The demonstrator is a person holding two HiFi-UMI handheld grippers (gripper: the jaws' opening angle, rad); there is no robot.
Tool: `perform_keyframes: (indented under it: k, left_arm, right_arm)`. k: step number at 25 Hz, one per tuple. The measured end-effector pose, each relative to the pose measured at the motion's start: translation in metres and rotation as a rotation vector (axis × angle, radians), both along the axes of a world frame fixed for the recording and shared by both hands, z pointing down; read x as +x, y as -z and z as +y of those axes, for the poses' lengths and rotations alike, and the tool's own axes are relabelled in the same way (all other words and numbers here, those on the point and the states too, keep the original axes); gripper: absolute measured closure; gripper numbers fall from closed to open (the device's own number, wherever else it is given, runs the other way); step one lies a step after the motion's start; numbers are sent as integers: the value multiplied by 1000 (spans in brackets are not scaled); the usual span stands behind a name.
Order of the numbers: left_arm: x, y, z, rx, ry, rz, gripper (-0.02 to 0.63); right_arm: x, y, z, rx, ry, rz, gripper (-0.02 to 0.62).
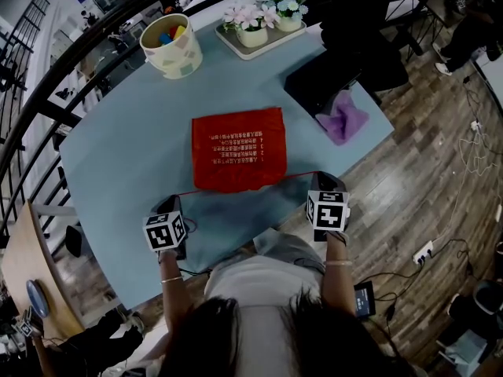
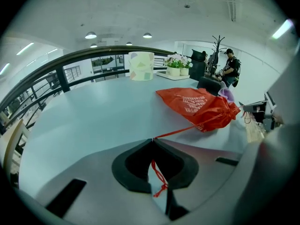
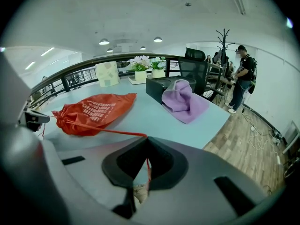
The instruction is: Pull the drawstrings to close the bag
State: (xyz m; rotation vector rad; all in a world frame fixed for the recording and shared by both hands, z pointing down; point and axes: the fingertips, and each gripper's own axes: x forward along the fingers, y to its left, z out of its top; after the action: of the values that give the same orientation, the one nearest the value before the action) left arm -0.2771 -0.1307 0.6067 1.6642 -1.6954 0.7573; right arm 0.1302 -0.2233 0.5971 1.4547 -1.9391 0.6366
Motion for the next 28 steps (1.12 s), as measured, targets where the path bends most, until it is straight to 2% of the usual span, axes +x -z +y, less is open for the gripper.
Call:
perform_keyframes:
  k: [7,16,28]
  left_arm:
    - [8,-6,7,-24,-72,51,585]
    - [16,-9,15,-46,-125,84,584]
    - [30,-18,29,-103,-215,108,583]
  right_arm:
    - [-14,-7,9,-45,42,-49,569]
    - [-32,-12,21,-87,90,-79,569]
    - [-56,-23,50,-190,176,-133,569]
